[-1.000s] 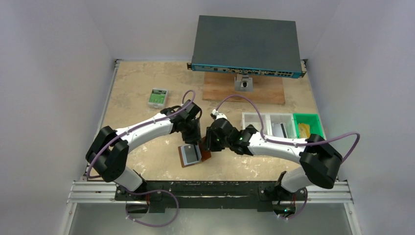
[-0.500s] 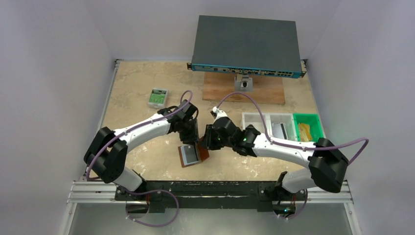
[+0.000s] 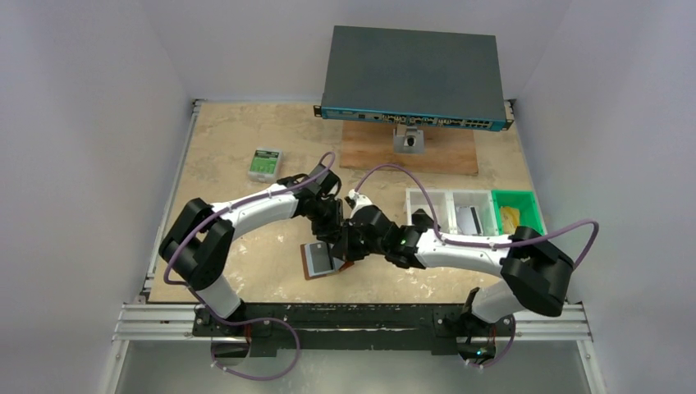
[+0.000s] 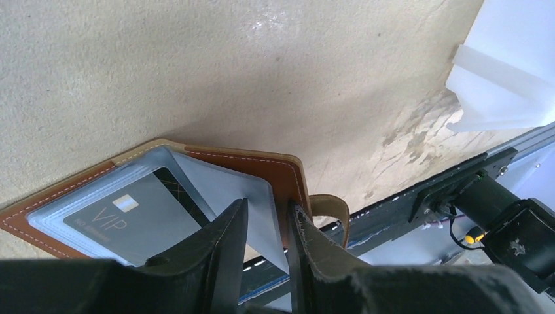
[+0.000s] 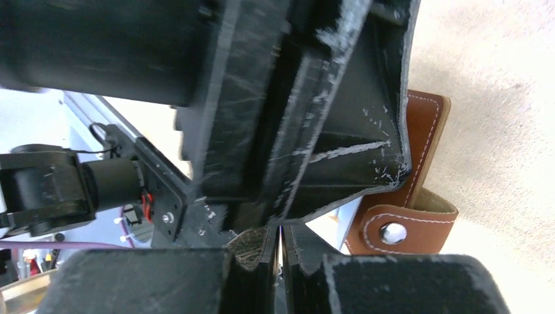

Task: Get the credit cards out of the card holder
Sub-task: Open the card holder at the center of the board, then remove the credit card from the card holder.

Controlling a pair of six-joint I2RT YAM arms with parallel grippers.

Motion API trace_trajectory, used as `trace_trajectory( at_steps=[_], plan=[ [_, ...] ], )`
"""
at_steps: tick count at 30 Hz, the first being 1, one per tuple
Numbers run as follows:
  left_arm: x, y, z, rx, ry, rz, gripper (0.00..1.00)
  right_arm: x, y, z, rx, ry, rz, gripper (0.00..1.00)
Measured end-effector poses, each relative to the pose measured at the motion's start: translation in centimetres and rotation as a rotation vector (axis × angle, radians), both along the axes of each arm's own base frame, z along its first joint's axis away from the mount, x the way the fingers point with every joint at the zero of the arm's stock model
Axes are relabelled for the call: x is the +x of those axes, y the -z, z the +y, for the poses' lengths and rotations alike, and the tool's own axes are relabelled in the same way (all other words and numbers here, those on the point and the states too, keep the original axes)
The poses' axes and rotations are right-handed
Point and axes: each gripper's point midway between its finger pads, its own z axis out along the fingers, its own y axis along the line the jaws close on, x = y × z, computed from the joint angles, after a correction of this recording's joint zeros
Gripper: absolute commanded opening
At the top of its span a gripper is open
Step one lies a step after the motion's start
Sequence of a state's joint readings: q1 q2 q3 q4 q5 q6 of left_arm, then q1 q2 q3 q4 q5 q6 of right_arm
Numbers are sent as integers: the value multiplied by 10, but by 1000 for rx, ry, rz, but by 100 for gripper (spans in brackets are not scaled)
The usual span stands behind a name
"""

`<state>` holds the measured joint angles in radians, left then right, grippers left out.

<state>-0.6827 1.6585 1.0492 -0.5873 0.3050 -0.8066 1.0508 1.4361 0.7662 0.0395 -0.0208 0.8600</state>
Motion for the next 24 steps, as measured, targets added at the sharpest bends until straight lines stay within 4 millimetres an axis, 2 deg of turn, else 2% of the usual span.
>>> trace_trajectory(
  at_steps=[4,10,12,15,17,20,24],
  plan=[
    [1,-3,-2,-9,9,-7,30,-2,24,-3,-19,3,40,1],
    [-1,-8,5,10,17,-20,34,7,60,-31,-47,74,114,1],
    [-1,-17,10,17,16,-48,35,11,63,-34,-37,92,129,1],
    [-3,-27,21,30,6,-97,35,14,63,-30,-3,90,140,2],
    [-8,-30,31,48,-6,-119,31,13,65,-26,21,83,154,2],
    [-16,-26,49,97,-26,-129,24,10,68,-23,42,72,179,2],
    [-27,-5,67,168,-37,-98,18,8,70,-21,63,68,197,4]
  ],
)
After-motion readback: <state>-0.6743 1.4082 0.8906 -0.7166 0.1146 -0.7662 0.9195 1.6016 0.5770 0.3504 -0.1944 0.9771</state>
